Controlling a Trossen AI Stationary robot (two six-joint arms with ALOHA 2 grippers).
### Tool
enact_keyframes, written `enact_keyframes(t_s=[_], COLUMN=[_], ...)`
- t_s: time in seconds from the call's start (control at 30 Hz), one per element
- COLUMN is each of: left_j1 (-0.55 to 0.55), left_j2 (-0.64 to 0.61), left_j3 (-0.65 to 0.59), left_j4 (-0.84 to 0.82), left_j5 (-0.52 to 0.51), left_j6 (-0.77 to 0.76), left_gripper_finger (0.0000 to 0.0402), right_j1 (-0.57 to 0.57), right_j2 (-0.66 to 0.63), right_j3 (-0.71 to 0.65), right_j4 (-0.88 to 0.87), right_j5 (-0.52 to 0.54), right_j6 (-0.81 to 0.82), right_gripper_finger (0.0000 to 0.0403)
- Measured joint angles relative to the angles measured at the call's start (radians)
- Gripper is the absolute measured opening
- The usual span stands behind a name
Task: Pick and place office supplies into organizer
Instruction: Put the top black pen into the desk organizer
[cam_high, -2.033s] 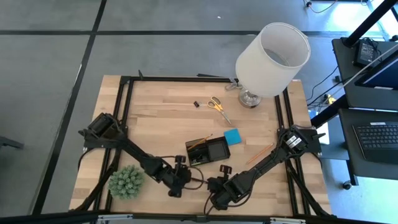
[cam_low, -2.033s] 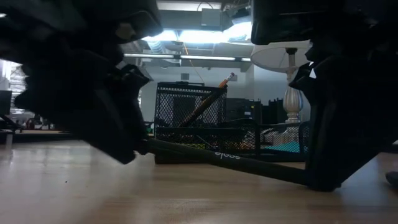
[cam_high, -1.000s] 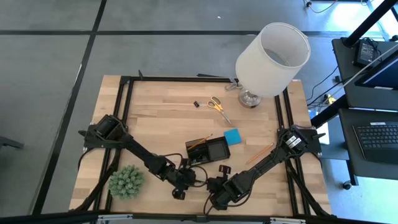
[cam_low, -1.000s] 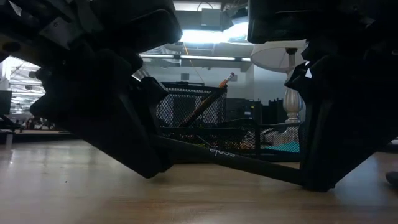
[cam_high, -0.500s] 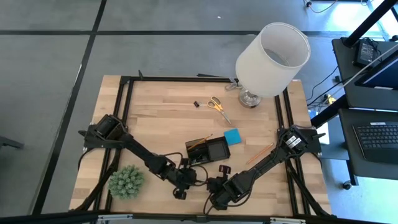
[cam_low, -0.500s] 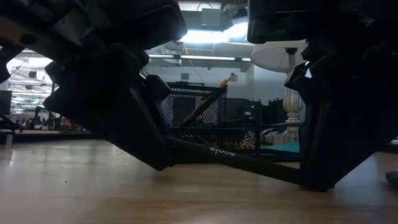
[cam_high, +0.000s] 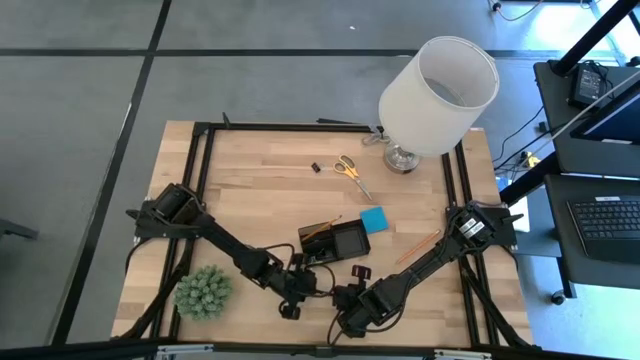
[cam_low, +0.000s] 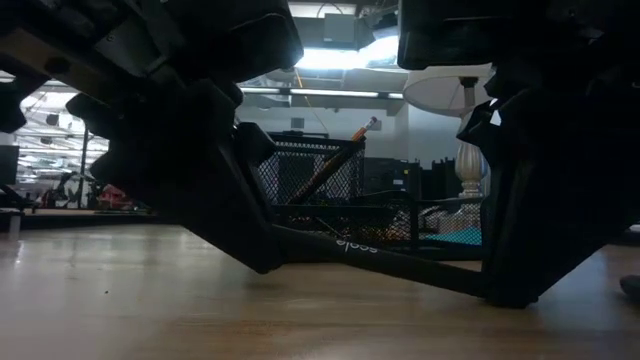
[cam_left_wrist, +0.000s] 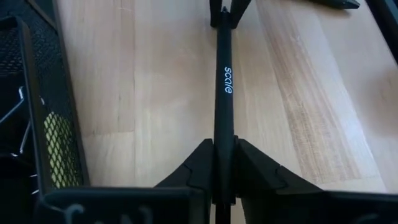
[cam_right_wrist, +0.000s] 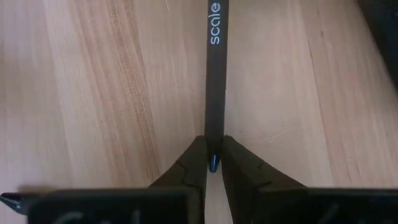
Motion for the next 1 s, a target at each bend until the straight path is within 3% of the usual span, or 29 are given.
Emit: enact_keyframes(t_s=[0.2,0.47,0.67,1.0], left_j1=[0.0,-0.002,-0.005,0.002], left_j2=[0.0,0.0,-0.021,-0.274], left_j3=[0.0,0.0,0.0,0.001], left_j4=[0.0,-0.001,-0.006,-0.172], left_j5=[0.002,0.027,0.077,0.041], left_j6=[-0.001,-0.026,-0.023,-0.023], left_gripper_finger=[0.0042,0.005,0.0048,0.0048], right_j1=[0.0,-0.001,0.031,0.094], right_j2=[0.0,-0.027,-0.13,-0.198], right_j3=[0.0,-0.002,-0.003,-0.003], right_j4=[0.0,-0.036,-0.076,-0.272], right_j5=[-0.001,-0.012,-0.01,0.127], right_j6=[0.006,0.019,-0.015,0.043], right_gripper_finger=[0.0058,0.0155,0.0195,0.0204])
